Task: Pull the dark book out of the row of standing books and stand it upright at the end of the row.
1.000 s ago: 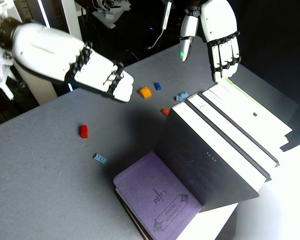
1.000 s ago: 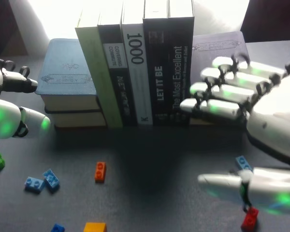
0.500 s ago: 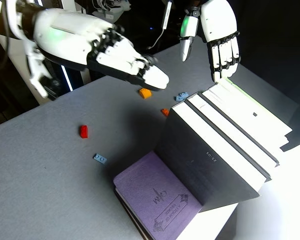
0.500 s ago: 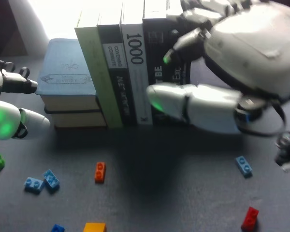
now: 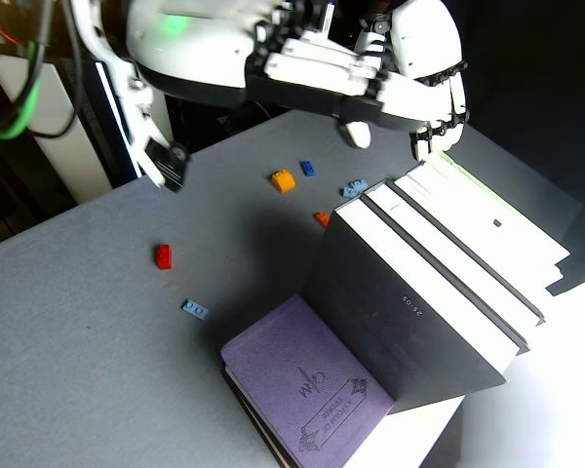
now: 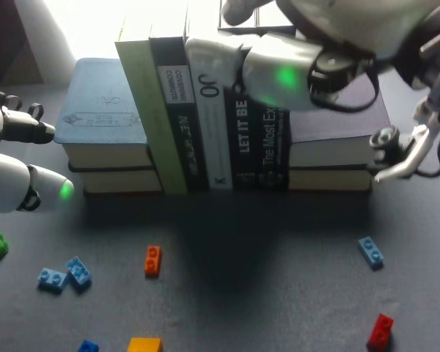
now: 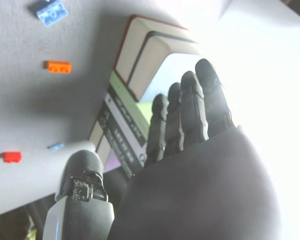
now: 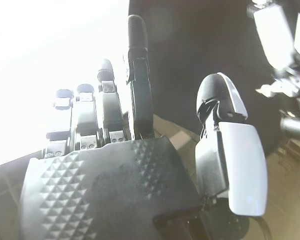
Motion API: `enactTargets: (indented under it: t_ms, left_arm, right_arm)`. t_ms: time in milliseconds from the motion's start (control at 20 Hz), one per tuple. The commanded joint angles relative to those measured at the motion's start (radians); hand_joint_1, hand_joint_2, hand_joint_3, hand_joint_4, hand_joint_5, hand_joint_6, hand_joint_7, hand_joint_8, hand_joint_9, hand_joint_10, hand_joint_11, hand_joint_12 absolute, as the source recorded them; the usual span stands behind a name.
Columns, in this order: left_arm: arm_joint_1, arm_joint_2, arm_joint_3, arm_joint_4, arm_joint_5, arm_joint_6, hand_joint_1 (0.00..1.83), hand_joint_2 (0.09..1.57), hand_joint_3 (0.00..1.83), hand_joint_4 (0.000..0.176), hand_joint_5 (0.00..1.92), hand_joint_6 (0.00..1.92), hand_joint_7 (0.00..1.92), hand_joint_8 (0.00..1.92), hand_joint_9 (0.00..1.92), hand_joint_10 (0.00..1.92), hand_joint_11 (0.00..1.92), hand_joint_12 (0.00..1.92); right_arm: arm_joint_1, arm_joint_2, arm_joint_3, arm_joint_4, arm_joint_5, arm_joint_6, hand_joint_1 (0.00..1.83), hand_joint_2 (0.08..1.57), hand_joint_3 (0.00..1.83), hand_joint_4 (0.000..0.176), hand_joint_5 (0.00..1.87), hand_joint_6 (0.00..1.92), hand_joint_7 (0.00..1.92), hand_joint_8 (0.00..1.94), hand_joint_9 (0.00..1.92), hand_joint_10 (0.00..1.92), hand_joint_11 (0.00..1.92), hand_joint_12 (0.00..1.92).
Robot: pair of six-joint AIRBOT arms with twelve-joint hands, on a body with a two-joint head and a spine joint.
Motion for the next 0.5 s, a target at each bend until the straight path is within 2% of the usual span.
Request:
enactTargets:
  t_ms: [0,200,450]
  left_arm:
    - [-0.009,0.005,0.004,0.043,-0.056,0.003,0.0,1.25,0.0,0.0,0.13,0.0,0.12,0.0,0.11,0.0,0.0,0.43]
    - [-0.009,0.005,0.004,0.043,-0.056,0.003,0.0,1.25,0.0,0.0,0.12,0.0,0.11,0.0,0.12,0.0,0.0,0.42]
    - [-0.009,0.005,0.003,0.042,-0.056,0.003,0.0,1.25,0.0,0.0,0.12,0.0,0.11,0.0,0.1,0.0,0.0,0.39]
  right_arm:
    - [0.015,0.005,0.008,-0.087,0.084,0.016,0.07,1.19,0.0,0.0,0.86,0.11,0.31,0.0,0.08,0.01,0.0,0.0]
    - [0.002,-0.028,0.068,-0.09,0.09,0.017,0.06,1.19,0.0,0.0,0.85,0.1,0.31,0.0,0.07,0.0,0.0,0.0]
    - [-0.036,-0.044,0.091,-0.09,0.085,0.042,0.06,1.2,0.0,0.0,0.81,0.07,0.28,0.0,0.07,0.0,0.0,0.0]
